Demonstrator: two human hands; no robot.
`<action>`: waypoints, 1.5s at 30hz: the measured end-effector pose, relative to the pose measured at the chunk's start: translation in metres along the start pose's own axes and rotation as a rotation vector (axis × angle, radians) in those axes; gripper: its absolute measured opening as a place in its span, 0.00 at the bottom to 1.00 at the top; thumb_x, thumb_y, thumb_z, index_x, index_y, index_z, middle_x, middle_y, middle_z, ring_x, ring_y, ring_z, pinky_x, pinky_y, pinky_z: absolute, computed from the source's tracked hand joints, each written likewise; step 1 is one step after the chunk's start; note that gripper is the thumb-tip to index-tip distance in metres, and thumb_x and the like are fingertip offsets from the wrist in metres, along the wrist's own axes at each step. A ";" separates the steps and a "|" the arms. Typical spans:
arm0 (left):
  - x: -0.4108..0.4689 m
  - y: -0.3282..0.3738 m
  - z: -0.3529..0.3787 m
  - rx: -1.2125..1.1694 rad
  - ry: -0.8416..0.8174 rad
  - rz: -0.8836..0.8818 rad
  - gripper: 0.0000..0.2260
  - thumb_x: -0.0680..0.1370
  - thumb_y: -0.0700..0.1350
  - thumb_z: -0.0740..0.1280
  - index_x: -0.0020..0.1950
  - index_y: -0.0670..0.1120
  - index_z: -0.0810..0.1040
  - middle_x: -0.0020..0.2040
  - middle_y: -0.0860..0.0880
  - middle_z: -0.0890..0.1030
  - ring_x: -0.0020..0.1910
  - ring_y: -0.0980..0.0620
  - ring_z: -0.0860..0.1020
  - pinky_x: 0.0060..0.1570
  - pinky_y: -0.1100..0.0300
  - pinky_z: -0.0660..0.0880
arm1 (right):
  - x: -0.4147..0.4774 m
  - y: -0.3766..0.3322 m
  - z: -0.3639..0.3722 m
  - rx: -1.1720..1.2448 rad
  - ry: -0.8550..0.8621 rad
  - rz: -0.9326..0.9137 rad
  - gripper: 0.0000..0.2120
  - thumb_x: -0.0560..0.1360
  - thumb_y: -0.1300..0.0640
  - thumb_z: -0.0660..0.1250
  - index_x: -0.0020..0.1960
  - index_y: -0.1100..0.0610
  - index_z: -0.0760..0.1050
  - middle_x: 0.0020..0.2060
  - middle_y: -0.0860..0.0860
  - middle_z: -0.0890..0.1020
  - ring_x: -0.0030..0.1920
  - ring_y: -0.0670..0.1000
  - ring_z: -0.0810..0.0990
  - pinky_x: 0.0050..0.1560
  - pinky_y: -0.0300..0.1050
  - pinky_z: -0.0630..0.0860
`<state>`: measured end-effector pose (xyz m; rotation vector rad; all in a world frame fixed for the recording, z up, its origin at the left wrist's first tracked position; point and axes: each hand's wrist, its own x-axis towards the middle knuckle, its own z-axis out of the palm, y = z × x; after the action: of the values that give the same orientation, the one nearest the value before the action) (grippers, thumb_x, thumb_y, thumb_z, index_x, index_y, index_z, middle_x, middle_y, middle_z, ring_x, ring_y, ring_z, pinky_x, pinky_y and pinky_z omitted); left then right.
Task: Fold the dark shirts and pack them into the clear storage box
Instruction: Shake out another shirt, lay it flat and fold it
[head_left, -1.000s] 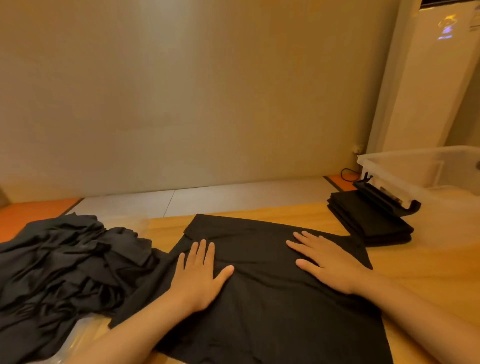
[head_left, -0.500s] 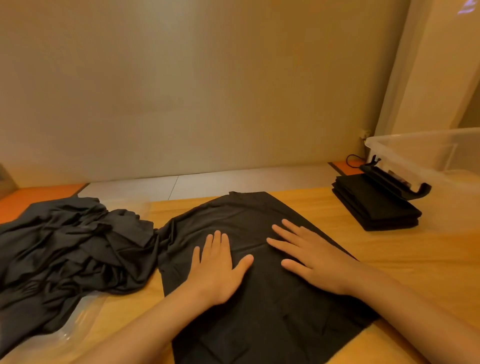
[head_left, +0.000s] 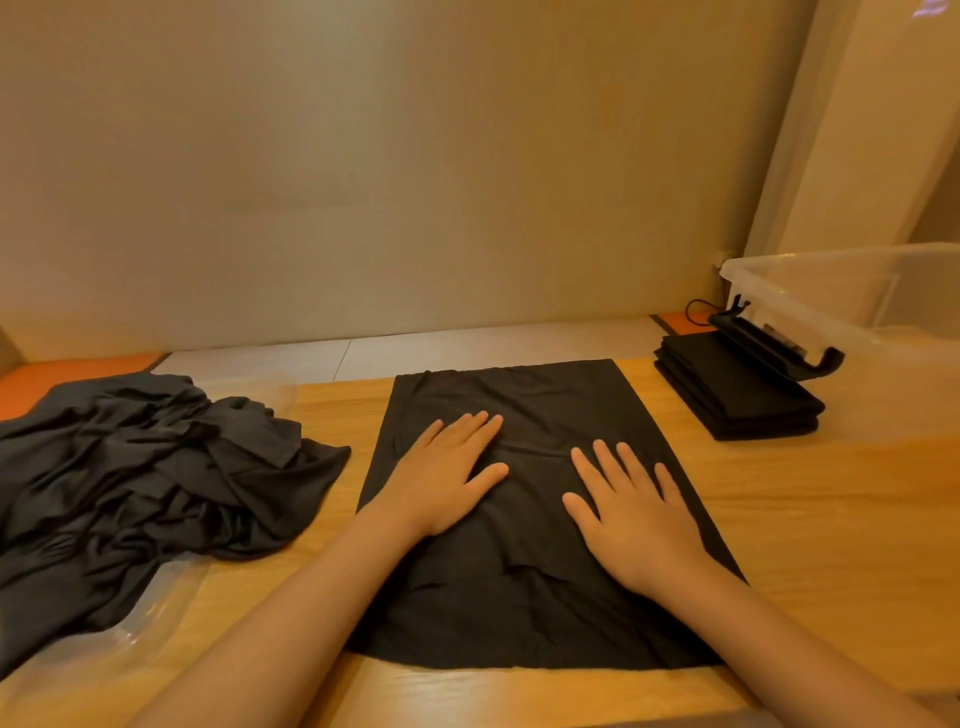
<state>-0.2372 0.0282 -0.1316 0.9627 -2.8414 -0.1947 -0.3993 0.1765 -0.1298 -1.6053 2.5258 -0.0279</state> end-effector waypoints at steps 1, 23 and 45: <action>-0.004 -0.001 0.002 -0.027 -0.017 -0.025 0.28 0.82 0.60 0.51 0.79 0.54 0.49 0.79 0.54 0.50 0.78 0.57 0.48 0.76 0.57 0.43 | 0.002 0.000 0.000 0.002 0.002 -0.004 0.28 0.81 0.40 0.40 0.78 0.45 0.37 0.78 0.47 0.39 0.76 0.50 0.35 0.75 0.54 0.37; -0.080 0.042 -0.016 -0.061 -0.068 -0.110 0.29 0.82 0.59 0.49 0.79 0.51 0.42 0.79 0.54 0.42 0.77 0.58 0.40 0.76 0.55 0.40 | -0.026 -0.036 -0.009 0.032 0.100 -0.173 0.26 0.83 0.45 0.45 0.78 0.48 0.41 0.78 0.47 0.43 0.77 0.48 0.37 0.75 0.54 0.38; -0.146 -0.002 -0.012 0.011 -0.035 -0.301 0.28 0.83 0.58 0.47 0.79 0.51 0.44 0.79 0.54 0.44 0.77 0.58 0.42 0.75 0.60 0.42 | -0.047 0.045 0.002 0.027 0.059 -0.053 0.25 0.83 0.46 0.43 0.78 0.47 0.43 0.78 0.45 0.45 0.77 0.45 0.41 0.76 0.50 0.43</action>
<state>-0.1188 0.1154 -0.1326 1.3994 -2.7160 -0.2282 -0.4198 0.2384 -0.1306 -1.6852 2.5143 -0.1159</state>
